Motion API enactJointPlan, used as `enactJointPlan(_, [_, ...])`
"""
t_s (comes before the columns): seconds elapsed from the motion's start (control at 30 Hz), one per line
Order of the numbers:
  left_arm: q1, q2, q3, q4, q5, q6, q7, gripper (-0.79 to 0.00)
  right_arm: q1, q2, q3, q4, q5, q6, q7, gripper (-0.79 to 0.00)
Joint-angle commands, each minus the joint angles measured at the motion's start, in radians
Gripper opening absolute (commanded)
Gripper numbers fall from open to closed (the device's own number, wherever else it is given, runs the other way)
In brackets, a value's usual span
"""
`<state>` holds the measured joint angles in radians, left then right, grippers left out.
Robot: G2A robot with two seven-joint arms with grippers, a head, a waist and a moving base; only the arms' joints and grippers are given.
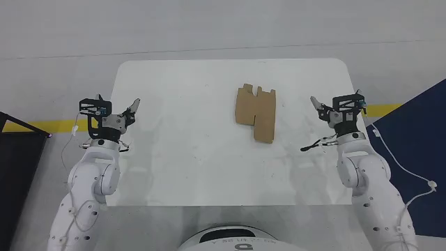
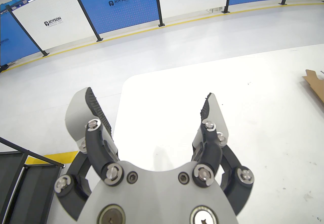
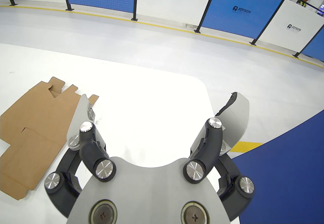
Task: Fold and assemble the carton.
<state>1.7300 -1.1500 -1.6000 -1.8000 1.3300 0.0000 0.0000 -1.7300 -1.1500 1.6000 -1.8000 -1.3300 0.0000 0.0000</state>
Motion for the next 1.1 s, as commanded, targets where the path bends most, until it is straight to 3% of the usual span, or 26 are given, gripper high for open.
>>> enactJointPlan(0.0, [0.0, 0.0, 0.0, 0.0, 0.0, 0.0, 0.0, -0.001, 0.0, 0.0, 0.0, 0.0, 0.0, 0.0, 0.0, -0.001])
enactJointPlan(0.17, [0.0, 0.0, 0.0, 0.0, 0.0, 0.0, 0.0, 0.0, -0.001, 0.001, -0.01, -0.012, -0.015, -0.017, -0.005, 0.0])
enactJointPlan(0.27, [0.0, 0.0, 0.0, 0.0, 0.0, 0.0, 0.0, 0.0, -0.043, 0.002, -0.094, -0.076, -0.177, -0.08, -0.03, 0.0])
enactJointPlan(0.5, [0.0, 0.0, 0.0, 0.0, 0.0, 0.0, 0.0, 0.0, -0.077, 0.007, -0.261, -0.133, -0.468, -0.225, 0.049, 0.0])
enactJointPlan(0.73, [0.0, 0.0, 0.0, 0.0, 0.0, 0.0, 0.0, 0.0, -0.105, 0.005, -0.385, -0.14, -0.659, -0.228, 0.079, 0.0])
enactJointPlan(0.97, [0.0, 0.0, 0.0, 0.0, 0.0, 0.0, 0.0, 0.0, -0.014, -0.015, -0.476, -0.056, -0.719, -0.17, 0.202, 0.0])
enactJointPlan(1.07, [0.0, 0.0, 0.0, 0.0, 0.0, 0.0, 0.0, 0.0, 0.02, -0.022, -0.493, -0.026, -0.724, -0.153, 0.248, -0.188])
